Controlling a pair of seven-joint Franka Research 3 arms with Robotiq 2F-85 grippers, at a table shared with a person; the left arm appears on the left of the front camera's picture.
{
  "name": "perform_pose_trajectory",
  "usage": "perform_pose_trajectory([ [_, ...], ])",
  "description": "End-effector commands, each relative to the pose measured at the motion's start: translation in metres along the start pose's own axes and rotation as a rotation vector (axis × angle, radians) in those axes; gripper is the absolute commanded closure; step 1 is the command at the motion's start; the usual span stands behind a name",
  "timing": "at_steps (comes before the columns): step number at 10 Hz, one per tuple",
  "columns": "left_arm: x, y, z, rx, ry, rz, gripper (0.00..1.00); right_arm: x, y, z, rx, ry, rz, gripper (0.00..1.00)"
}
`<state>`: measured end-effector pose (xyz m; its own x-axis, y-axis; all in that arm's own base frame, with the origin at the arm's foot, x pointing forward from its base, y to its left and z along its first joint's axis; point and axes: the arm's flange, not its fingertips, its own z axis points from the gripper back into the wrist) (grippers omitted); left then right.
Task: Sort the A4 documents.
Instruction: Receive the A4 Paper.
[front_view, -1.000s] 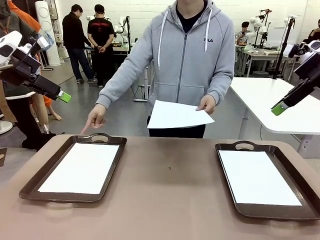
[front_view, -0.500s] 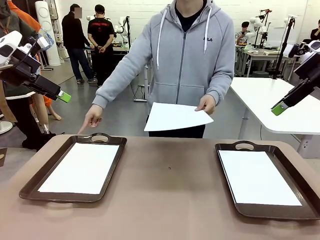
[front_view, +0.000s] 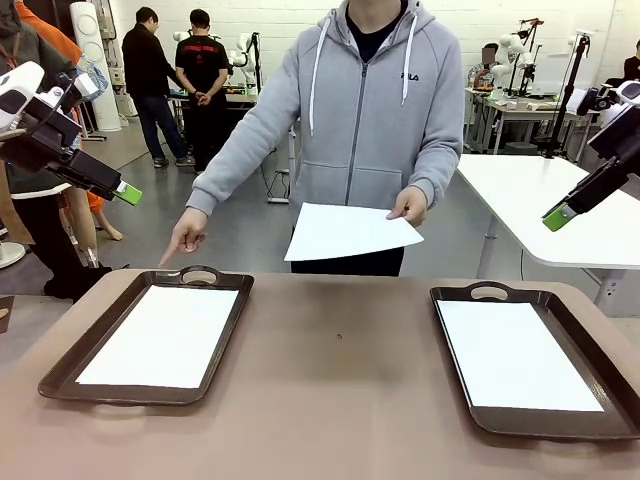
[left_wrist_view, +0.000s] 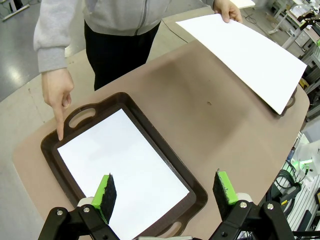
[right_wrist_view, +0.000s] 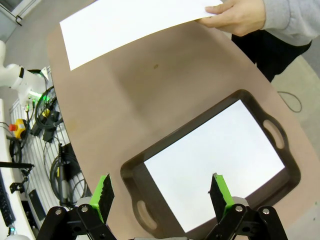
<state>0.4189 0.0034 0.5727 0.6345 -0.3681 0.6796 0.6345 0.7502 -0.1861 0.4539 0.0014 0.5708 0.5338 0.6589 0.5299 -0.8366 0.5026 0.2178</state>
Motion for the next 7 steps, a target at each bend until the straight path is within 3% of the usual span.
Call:
perform_pose_trajectory([
  [1,-0.001,0.002,0.001,-0.010,-0.004,-0.018,0.00,0.000,0.000,0.000,-0.005,0.001,0.007,0.00],
  [4,0.000,0.000,0.000,0.000,0.000,0.000,0.00,0.000,0.000,0.000,-0.005,0.001,0.007,0.00],
  [7,-0.003,0.004,-0.021,-0.066,-0.069,0.119,0.00,0.000,0.000,0.000,-0.005,0.001,0.007,0.00],
])
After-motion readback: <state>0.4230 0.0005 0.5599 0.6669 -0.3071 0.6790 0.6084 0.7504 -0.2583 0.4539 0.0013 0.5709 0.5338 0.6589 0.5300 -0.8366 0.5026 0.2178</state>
